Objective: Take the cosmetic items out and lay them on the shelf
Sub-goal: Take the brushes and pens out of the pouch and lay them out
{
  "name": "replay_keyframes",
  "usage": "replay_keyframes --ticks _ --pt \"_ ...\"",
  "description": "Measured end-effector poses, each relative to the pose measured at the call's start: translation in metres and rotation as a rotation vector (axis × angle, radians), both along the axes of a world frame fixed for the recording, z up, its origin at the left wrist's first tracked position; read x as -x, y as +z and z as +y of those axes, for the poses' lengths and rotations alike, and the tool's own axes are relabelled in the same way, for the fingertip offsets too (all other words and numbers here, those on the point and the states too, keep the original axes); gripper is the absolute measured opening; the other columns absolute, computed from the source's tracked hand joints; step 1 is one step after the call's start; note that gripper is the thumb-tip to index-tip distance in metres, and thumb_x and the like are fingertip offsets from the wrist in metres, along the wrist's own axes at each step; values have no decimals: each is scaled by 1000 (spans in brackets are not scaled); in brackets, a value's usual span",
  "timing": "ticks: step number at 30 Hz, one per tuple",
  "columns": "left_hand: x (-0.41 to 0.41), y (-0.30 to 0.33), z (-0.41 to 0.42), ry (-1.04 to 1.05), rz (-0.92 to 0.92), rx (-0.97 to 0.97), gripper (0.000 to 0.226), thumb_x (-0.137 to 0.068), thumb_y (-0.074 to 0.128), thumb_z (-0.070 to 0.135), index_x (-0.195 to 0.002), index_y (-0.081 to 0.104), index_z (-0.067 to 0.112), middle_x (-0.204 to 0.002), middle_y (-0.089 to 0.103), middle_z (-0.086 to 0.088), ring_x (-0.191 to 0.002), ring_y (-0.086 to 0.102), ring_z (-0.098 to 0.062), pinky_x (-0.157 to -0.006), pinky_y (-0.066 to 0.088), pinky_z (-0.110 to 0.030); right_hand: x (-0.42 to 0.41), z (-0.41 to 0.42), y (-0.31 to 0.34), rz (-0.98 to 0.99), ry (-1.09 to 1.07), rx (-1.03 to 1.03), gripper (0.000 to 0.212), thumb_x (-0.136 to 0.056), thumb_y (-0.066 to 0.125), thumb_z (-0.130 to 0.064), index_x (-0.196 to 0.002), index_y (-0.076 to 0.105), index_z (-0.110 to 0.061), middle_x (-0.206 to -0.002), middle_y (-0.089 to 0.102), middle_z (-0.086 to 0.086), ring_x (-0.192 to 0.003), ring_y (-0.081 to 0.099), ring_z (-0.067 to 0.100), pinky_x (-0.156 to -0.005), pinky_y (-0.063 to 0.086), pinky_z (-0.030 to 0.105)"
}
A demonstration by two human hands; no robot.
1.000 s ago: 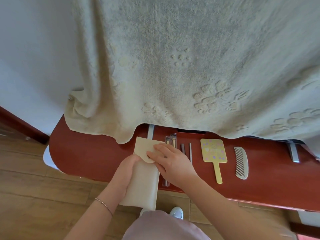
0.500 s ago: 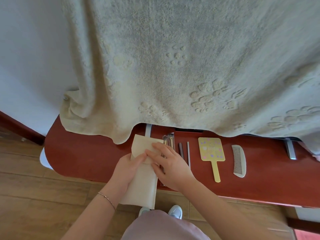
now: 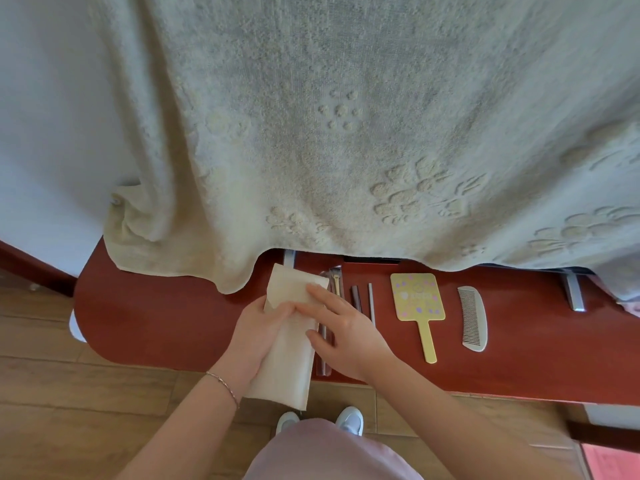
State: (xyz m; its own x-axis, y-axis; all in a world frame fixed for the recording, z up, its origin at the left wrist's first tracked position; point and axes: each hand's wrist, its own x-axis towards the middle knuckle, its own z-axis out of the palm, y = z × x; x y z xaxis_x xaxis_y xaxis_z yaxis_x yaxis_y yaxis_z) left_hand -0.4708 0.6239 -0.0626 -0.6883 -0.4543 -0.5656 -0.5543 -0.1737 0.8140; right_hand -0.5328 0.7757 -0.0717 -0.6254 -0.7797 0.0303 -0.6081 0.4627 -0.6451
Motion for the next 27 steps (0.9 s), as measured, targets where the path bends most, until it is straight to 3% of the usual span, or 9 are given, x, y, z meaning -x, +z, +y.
replay_keyframes --ticks 3,6,11,15,18,21,24,27 --pt "8 -13 -3 -55 -36 142 20 -82 63 33 -99 62 24 -92 69 5 -82 66 -13 -69 52 -29 8 10 -8 -17 -140 -58 38 -90 50 -24 -127 54 -25 -134 52 -4 -126 43 15 -104 40 35" --pt "14 -26 -5 -97 -55 223 26 -82 60 40 -103 59 24 -94 66 8 -86 63 -11 -70 49 -29 16 24 -19 9 -353 -111 34 -88 55 -16 -121 59 -18 -121 59 1 -113 49 21 -95 47 37" --pt "26 -37 8 -187 -90 352 33 -89 55 37 -109 43 14 -97 61 2 -87 61 -17 -69 48 -30 26 42 -31 -77 -530 -265 26 -89 55 -26 -113 56 -18 -116 53 1 -108 46 21 -85 47 32" --pt "35 -44 26 -182 -45 385 33 -92 52 32 -110 40 7 -91 62 -4 -77 60 -17 -58 45 -24 31 45 -32 -90 -539 -349 25 -91 52 -34 -110 52 -19 -116 50 0 -106 44 18 -85 45 29" --pt "44 -50 37 -176 -54 406 37 -91 52 35 -113 41 6 -81 57 -3 -73 58 -19 -63 46 -30 35 46 -32 -119 -520 -385 28 -92 50 -37 -114 50 -20 -121 47 -1 -109 43 17 -88 45 28" --pt "51 -59 44 -158 -55 410 39 -90 53 36 -115 42 7 -96 59 -14 -87 60 -27 -69 46 -30 37 49 -34 -127 -502 -404 30 -91 49 -39 -114 49 -19 -122 47 0 -110 43 18 -90 45 30" --pt "50 -65 47 -156 -25 537 38 -90 54 36 -111 46 5 -94 55 -12 -91 58 -28 -71 45 -28 38 51 -36 -95 -483 -416 31 -91 50 -38 -113 49 -17 -119 47 2 -107 45 20 -88 46 31" --pt "44 -66 42 -175 20 662 59 -90 53 37 -137 33 7 -118 46 -9 -101 51 -18 -86 45 -28 38 50 -37 -74 -474 -419 30 -90 50 -37 -112 49 -16 -117 47 2 -105 45 20 -85 46 32"
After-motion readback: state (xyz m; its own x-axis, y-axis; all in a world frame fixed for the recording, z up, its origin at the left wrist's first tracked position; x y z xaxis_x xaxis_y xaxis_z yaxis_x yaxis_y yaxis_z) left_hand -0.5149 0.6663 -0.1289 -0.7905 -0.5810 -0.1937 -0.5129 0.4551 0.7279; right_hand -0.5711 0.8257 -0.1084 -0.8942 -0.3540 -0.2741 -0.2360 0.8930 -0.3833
